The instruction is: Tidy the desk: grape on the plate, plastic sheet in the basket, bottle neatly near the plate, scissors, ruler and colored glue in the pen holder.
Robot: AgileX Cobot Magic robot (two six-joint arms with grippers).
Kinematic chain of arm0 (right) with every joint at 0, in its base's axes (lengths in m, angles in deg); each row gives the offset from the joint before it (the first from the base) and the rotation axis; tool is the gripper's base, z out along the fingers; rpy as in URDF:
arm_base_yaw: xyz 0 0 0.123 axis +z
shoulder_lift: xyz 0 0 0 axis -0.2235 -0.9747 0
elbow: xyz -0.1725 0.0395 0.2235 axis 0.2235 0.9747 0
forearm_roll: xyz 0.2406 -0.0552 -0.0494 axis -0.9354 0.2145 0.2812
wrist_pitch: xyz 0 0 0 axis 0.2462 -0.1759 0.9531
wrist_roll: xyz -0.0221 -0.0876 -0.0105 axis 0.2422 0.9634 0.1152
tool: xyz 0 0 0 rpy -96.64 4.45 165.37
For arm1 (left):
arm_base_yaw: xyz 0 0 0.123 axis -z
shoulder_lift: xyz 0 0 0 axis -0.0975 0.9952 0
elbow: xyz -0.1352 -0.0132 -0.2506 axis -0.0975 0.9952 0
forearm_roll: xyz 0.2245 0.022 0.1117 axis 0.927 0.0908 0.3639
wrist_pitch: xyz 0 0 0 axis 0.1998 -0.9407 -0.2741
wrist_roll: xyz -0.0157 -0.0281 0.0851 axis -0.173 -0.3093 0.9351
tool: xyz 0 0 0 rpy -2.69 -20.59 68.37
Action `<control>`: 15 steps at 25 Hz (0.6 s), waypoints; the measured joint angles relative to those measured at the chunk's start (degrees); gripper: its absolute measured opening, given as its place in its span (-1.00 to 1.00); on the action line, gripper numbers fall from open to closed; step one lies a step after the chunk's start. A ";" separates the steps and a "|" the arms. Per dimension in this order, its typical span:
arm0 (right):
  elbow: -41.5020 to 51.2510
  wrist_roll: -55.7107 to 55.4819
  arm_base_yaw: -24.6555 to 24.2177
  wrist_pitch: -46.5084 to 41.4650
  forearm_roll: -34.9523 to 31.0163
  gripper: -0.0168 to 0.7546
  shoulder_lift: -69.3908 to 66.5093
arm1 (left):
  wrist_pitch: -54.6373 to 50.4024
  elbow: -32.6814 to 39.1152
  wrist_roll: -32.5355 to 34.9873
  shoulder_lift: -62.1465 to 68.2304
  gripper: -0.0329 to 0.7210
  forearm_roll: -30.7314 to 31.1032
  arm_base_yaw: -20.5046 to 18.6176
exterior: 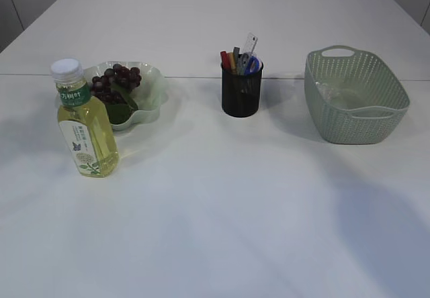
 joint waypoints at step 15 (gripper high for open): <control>4.88 3.05 0.00 -0.57 -0.13 0.11 15.87 | 0.05 0.00 -2.35 -6.20 0.29 -4.79 0.00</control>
